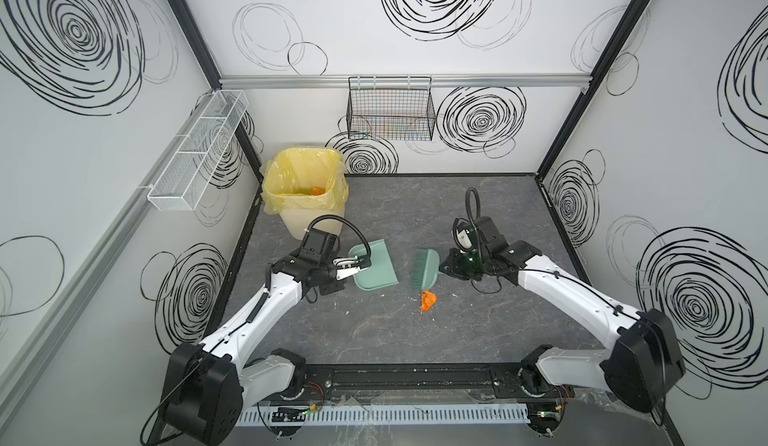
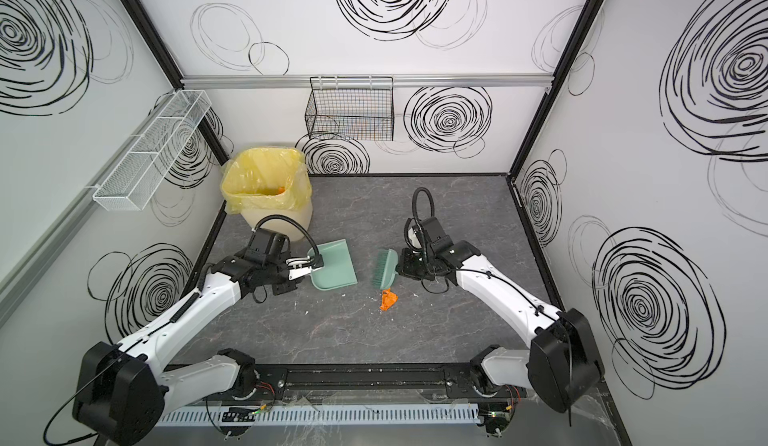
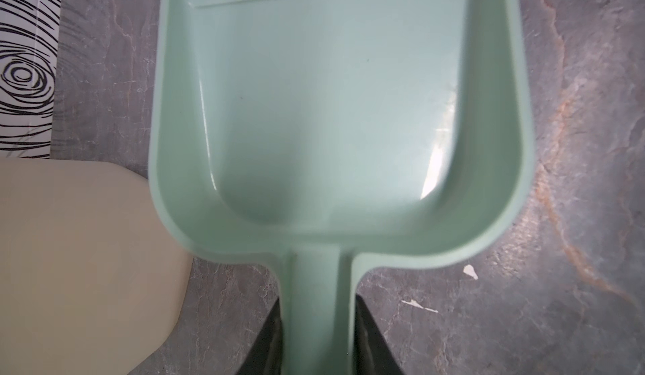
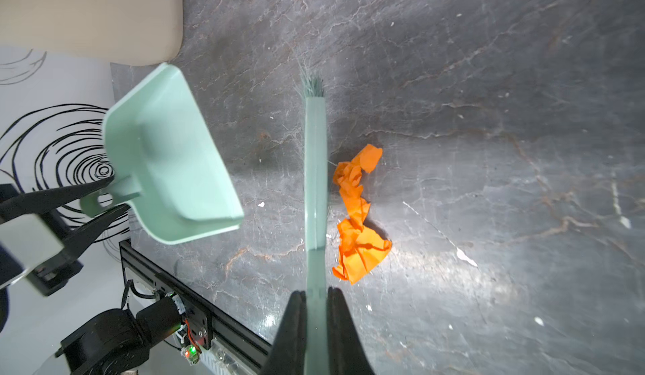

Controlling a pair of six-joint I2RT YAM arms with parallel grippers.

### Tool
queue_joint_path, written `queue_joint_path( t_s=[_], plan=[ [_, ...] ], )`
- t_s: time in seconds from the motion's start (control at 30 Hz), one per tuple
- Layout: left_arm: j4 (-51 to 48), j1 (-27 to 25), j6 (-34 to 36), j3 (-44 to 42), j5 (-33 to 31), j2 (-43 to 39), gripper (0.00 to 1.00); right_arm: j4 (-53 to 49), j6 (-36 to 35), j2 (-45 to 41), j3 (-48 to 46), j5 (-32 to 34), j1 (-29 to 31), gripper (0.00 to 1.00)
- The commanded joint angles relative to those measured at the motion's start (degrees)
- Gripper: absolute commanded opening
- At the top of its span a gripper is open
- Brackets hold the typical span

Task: Sweep away the paper scraps from the table
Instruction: 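Lower the empty dustpan by the orange scraps with left gripper while right brush approaches, then sweep the orange scraps with the right gripper's brush into the left gripper's dustpan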

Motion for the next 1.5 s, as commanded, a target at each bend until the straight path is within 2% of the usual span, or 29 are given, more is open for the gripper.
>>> queue_joint_path(
  t_s=[0.0, 0.07, 0.2, 0.33, 0.5, 0.73, 1.0, 1.27, 1.47],
  plan=[
    [2.17, 0.43, 1.69, -0.95, 1.67, 0.19, 0.00, -6.52, 0.18, -4.03, 4.53, 3.67, 0.40, 0.00],
    [2.04, 0.62, 2.36, -1.61, 1.66, 0.28, 0.00, -11.08, -1.57, -5.28, 8.35, 6.96, 0.29, 0.00],
    [2.04, 1.02, 3.43, -4.00, 1.76, 0.22, 0.00, -21.88, -4.86, -4.43, 15.60, 20.84, -0.42, 0.00],
    [3.52, 1.49, 3.67, -6.55, 1.29, 0.94, 0.00, -31.47, -6.43, 0.42, 19.56, 32.63, -1.65, 0.00],
    [5.63, 1.68, 4.54, -7.40, 0.62, 3.92, 0.00, -39.09, -4.21, 6.90, 20.25, 36.03, -0.43, 0.00],
    [5.00, 0.93, 5.51, -4.68, 1.41, 7.48, 0.00, -39.14, -2.39, 9.62, 17.53, 33.80, 6.69, 0.00],
    [5.49, -2.25, 3.82, -5.73, 2.20, 7.66, 0.00, -38.83, 2.00, 17.59, 21.34, 28.64, 16.12, 0.00],
    [7.59, -7.42, 1.22, -8.86, 1.59, 8.13, 0.00, -35.97, 1.85, 24.98, 27.63, 25.63, 20.18, 0.00],
    [9.47, -9.28, -0.32, -9.40, 1.58, 9.89, 0.00, -32.89, 1.87, 27.76, 30.76, 23.38, 21.79, 0.00]
  ],
)
